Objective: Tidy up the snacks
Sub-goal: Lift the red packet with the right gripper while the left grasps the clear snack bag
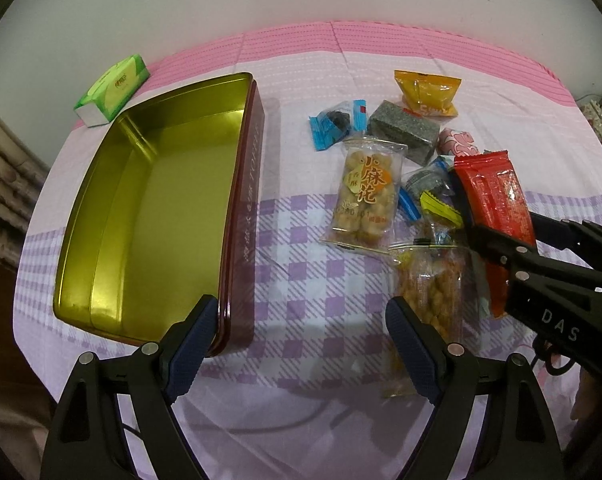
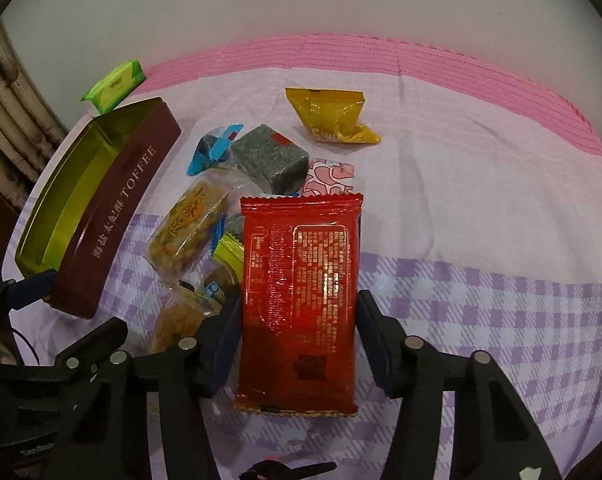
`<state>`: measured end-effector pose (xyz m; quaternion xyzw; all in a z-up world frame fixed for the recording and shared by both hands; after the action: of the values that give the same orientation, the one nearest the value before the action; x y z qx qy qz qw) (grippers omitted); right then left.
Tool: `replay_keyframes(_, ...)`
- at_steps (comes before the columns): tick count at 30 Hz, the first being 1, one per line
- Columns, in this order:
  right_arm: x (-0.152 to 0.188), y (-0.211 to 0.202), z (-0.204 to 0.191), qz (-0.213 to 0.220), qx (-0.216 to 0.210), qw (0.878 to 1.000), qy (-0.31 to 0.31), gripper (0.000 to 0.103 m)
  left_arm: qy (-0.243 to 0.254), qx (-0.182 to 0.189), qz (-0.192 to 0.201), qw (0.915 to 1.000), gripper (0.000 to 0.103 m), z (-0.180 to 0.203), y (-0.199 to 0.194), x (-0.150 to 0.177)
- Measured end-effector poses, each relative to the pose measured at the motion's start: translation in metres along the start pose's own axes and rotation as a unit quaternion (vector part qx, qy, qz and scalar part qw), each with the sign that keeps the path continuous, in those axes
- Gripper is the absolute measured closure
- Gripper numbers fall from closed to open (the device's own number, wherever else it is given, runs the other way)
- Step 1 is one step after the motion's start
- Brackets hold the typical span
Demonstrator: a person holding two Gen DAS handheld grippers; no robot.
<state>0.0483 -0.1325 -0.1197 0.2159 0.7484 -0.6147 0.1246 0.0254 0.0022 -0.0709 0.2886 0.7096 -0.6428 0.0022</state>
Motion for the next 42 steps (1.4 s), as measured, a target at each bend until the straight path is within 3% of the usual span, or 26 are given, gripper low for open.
replay_keyframes(9, -0.001, -0.006, 0.010, 0.006, -0.013, 1.000, 0.019, 0.060, 0.008, -0.008, 0.018, 0.9998, 0.018, 0.003, -0.011, -0.001)
replay_keyframes(17, 0.000, -0.017, 0.023, 0.021, -0.016, 0.999, 0.035, 0.060, 0.057, 0.008, 0.039, 0.9976, 0.018, 0.028, -0.024, -0.009)
replay_keyframes(22, -0.001, -0.025, 0.041, 0.032, -0.010, 0.998, 0.059, 0.060, 0.082, 0.034, 0.019, 0.9959, 0.018, 0.043, -0.013, -0.016)
replay_keyframes(28, 0.001, -0.029, 0.060, 0.035, -0.001, 0.996, 0.079, 0.060, 0.079, 0.069, -0.007, 0.9945, 0.019, 0.048, 0.000, -0.020)
replay_keyframes(42, 0.002, -0.032, 0.063, 0.035, -0.003, 0.996, 0.084, 0.060, 0.085, 0.089, -0.040, 0.9916, 0.040, 0.055, 0.027, -0.026)
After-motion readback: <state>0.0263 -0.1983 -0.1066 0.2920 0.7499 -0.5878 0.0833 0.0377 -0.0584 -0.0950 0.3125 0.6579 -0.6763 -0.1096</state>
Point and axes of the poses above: each gripper's, at about its wrist camera, not at the fingertips, and y roughly the way its jaws point, z to its right, x to its underside, the point moved 3 cm from there along y, roughly the way its jaws point, and after that the axes turned 12 degrees about y, right-handed, at the moved point
